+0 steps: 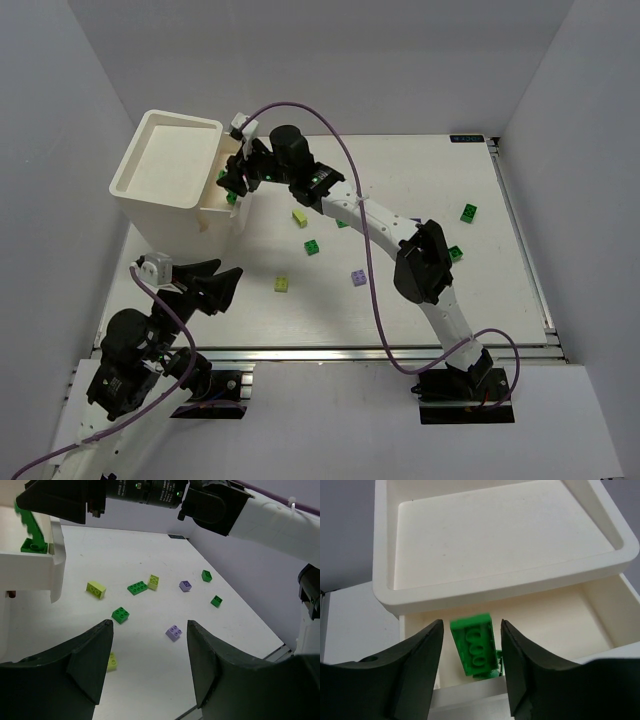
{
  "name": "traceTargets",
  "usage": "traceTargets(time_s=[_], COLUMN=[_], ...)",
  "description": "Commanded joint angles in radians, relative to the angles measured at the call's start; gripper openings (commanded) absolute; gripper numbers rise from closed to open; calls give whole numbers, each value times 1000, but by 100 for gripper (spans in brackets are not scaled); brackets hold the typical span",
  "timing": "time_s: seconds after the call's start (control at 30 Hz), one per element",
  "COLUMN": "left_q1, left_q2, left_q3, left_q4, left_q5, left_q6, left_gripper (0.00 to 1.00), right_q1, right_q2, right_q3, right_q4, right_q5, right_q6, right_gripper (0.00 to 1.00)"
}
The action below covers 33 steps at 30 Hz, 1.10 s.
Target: Sort the legos into containers by color
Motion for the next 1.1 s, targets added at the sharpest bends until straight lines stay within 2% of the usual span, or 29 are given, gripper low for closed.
traceTargets(time_s=[0.0, 0.2, 0.3, 0.33, 0.37, 0.4, 0.43, 0.47, 0.5, 0.53, 0.6, 0.67, 0.7, 0.77, 0.83, 0.87, 0.93, 1.03, 1.07], left_q1=[-3, -3, -3, -3, 6, 6, 6, 6, 6, 6, -8, -8, -31, -52, -93, -109, -155, -202, -231], left_q2=[12, 41, 84, 101, 144, 175, 207, 289, 337, 388, 539, 635, 720, 793, 897, 935, 1051, 1167, 1248], left_q3=[-4, -6, -10, -12, -12, -12, -18, -21, -20, -10, 9, 54, 77, 153, 210, 276, 348, 489, 525], left_q4=[-4, -2, 7, 10, 21, 27, 53, 64, 81, 110, 143, 174, 179, 171, 136, 118, 44, -54, -83], left_q5=[-10, -5, 5, 14, 42, 77, 99, 125, 171, 188, 232, 257, 254, 211, 141, 110, -3, -111, -192], left_q6=[-9, -10, -13, -15, -19, -26, -33, -55, -70, -87, -134, -173, -183, -220, -242, -266, -285, -332, -358], left_gripper=[71, 72, 69, 66, 63, 54, 50, 47, 43, 43, 43, 44, 46, 48, 50, 51, 56, 58, 59], right_q1=[8, 0, -14, -26, -44, -52, -76, -98, -109, -138, -159, -214, -230, -283, -357, -378, -446, -510, -536], right_q2=[-6, -41, -119, -194, -253, -314, -454, -530, -599, -735, -852, -980, -1003, -1052, -1097, -1114, -1152, -1166, -1164], right_q3=[49, 24, -23, -51, -157, -243, -337, -528, -621, -705, -901, -982, -1025, -1065, -1156, -1189, -1269, -1316, -1345], right_q4=[87, 80, 37, 12, 12, 24, 64, 86, 96, 106, 71, -56, -99, -245, -299, -302, -298, -284, -273], right_q5=[-14, -28, -31, -35, -35, -37, -46, -57, -65, -83, -101, -114, -140, -213, -304, -333, -391, -430, -433], right_q6=[10, 10, 10, 39, 45, 54, 64, 56, 59, 56, 59, 87, 84, 81, 65, 56, 38, 22, 22], right_gripper=[56, 60, 53, 51, 49, 44, 42, 39, 37, 35, 31, 26, 27, 32, 45, 59, 70, 74, 74])
